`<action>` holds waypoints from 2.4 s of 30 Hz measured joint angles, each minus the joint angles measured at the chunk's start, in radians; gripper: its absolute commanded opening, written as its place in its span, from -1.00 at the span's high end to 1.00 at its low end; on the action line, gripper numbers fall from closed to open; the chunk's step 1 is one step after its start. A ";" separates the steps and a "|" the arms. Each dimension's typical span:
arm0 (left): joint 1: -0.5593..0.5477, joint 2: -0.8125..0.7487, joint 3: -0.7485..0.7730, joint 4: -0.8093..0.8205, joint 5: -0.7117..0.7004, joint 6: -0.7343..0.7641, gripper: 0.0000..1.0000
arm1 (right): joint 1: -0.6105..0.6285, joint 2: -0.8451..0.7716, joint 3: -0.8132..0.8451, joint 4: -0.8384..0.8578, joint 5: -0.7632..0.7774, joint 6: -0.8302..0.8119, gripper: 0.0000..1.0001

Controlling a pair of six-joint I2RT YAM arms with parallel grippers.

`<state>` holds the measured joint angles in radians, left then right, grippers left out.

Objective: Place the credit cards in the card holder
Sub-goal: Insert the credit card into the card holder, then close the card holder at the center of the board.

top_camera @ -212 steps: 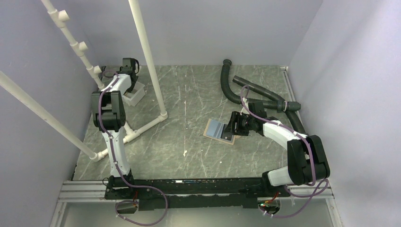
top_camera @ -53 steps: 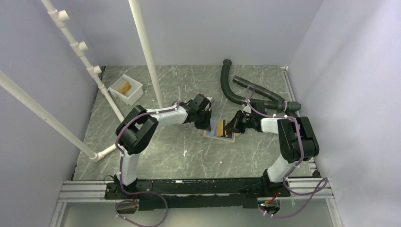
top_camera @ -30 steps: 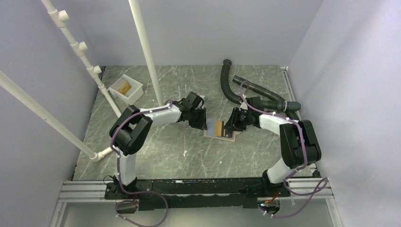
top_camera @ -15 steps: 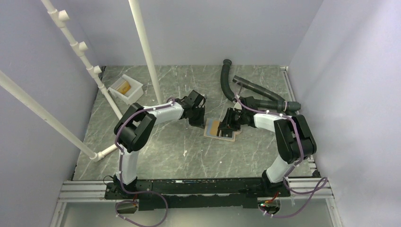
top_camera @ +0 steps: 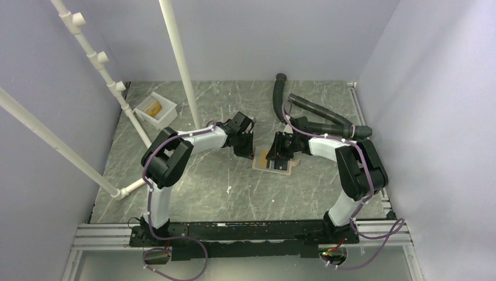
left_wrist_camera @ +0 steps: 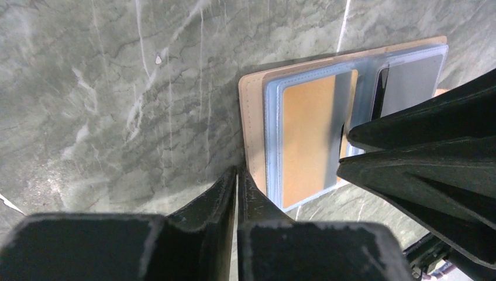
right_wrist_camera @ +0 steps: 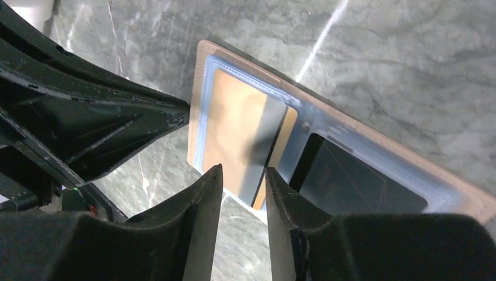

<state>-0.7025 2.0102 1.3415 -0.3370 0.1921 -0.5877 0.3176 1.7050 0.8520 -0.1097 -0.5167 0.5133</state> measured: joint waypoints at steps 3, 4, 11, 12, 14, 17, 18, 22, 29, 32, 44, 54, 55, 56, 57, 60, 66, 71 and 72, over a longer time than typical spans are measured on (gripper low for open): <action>0.011 0.000 -0.002 -0.002 0.024 0.000 0.69 | 0.000 -0.025 0.000 -0.045 0.036 -0.015 0.10; 0.014 0.000 -0.003 -0.004 0.033 -0.001 0.69 | 0.000 -0.032 0.000 -0.055 0.043 -0.018 0.09; 0.027 0.011 -0.004 0.001 0.101 -0.008 0.64 | 0.000 -0.011 0.000 -0.037 0.016 -0.015 0.09; 0.029 0.013 -0.004 0.003 0.110 -0.011 0.64 | 0.001 0.001 0.000 -0.026 0.000 -0.009 0.09; 0.034 0.013 -0.010 0.012 0.128 -0.021 0.63 | -0.003 0.011 0.001 -0.005 -0.034 0.005 0.09; 0.042 0.012 -0.023 0.028 0.152 -0.034 0.58 | 0.000 0.016 0.000 0.014 -0.058 0.015 0.03; 0.048 0.012 -0.031 0.039 0.164 -0.042 0.55 | -0.001 0.013 0.000 0.011 -0.058 0.014 0.00; 0.064 0.011 -0.050 0.070 0.203 -0.061 0.49 | 0.003 -0.036 0.000 -0.045 -0.022 -0.010 -0.12; 0.083 0.001 -0.089 0.124 0.248 -0.072 0.39 | -0.015 -0.227 0.000 -0.185 0.152 -0.080 -0.31; 0.092 0.001 -0.102 0.148 0.274 -0.086 0.39 | -0.058 -0.262 -0.006 -0.216 0.225 -0.092 -0.31; 0.131 0.001 -0.181 0.285 0.387 -0.167 0.37 | -0.150 -0.211 -0.092 -0.241 0.291 -0.091 -0.31; 0.134 0.001 -0.245 0.440 0.467 -0.245 0.06 | -0.150 -0.232 -0.106 -0.226 0.284 -0.092 -0.30; 0.135 0.001 -0.257 0.471 0.478 -0.259 0.06 | -0.150 -0.231 -0.109 -0.223 0.277 -0.091 -0.30; 0.136 0.001 -0.261 0.482 0.482 -0.265 0.06 | -0.150 -0.230 -0.112 -0.218 0.269 -0.091 -0.29; 0.137 0.001 -0.267 0.500 0.487 -0.272 0.06 | -0.150 -0.227 -0.114 -0.216 0.261 -0.091 -0.28; 0.137 0.001 -0.282 0.549 0.504 -0.299 0.05 | -0.150 -0.216 -0.117 -0.198 0.230 -0.090 -0.25; 0.137 -0.010 -0.292 0.647 0.528 -0.348 0.03 | -0.151 -0.186 -0.130 -0.126 0.121 -0.067 -0.19; 0.134 -0.085 -0.302 0.663 0.526 -0.359 -0.03 | -0.129 -0.153 -0.135 -0.058 0.037 -0.033 -0.18; 0.133 -0.099 -0.302 0.664 0.525 -0.359 -0.04 | -0.123 -0.148 -0.136 -0.049 0.025 -0.029 -0.18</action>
<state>-0.5697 1.9110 1.0397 0.3271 0.7174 -0.9463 0.1947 1.5566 0.7162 -0.1585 -0.4915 0.4847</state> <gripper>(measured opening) 0.503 0.594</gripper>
